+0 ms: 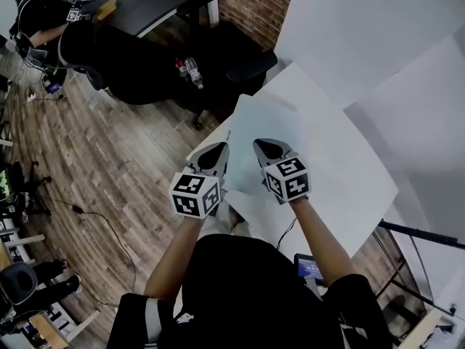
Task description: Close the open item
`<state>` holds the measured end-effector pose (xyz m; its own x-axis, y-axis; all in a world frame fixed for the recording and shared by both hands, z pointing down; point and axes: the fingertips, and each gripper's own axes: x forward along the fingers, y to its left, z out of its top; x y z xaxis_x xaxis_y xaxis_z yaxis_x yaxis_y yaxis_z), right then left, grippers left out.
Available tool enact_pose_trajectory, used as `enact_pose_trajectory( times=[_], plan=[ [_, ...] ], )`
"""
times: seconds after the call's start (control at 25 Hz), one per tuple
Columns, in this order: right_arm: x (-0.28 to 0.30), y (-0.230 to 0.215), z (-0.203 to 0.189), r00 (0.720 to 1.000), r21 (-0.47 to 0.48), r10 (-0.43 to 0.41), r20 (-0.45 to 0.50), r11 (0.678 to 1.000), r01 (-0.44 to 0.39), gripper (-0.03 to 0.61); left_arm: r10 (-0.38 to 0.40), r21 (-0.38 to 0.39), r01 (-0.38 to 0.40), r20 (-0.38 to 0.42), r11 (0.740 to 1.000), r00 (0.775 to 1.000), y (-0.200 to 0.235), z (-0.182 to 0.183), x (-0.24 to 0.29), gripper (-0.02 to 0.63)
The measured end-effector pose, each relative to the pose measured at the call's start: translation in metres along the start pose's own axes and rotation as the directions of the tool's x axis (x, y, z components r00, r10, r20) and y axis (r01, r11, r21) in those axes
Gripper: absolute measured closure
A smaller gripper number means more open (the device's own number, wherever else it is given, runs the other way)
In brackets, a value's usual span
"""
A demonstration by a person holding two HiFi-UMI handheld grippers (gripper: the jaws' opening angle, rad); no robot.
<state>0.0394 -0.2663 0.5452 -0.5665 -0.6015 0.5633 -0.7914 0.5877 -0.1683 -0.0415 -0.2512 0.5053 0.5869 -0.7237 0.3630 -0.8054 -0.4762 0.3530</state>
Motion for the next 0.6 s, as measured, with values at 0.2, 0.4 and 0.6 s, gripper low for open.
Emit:
enact_pose_trajectory(
  times=[0.2,0.4,0.6],
  plan=[
    [-0.040,-0.001,0.006,0.998,0.003,-0.016,0.069,1.000,0.015,0.540,-0.011,0.048,0.010,0.027,0.999,1.000,-0.034,0.007,-0.010,0.600],
    [-0.078,-0.007,0.008,0.991,0.009,-0.031,0.131,1.000,0.030,0.540,-0.029,0.084,0.025,0.047,0.996,0.998,-0.071,0.009,-0.016,0.600],
    [-0.107,-0.010,0.013,0.981,0.013,-0.040,0.190,0.999,0.038,0.540,-0.028,0.133,0.019,0.068,0.991,0.997,-0.098,0.013,-0.028,0.600]
  ],
)
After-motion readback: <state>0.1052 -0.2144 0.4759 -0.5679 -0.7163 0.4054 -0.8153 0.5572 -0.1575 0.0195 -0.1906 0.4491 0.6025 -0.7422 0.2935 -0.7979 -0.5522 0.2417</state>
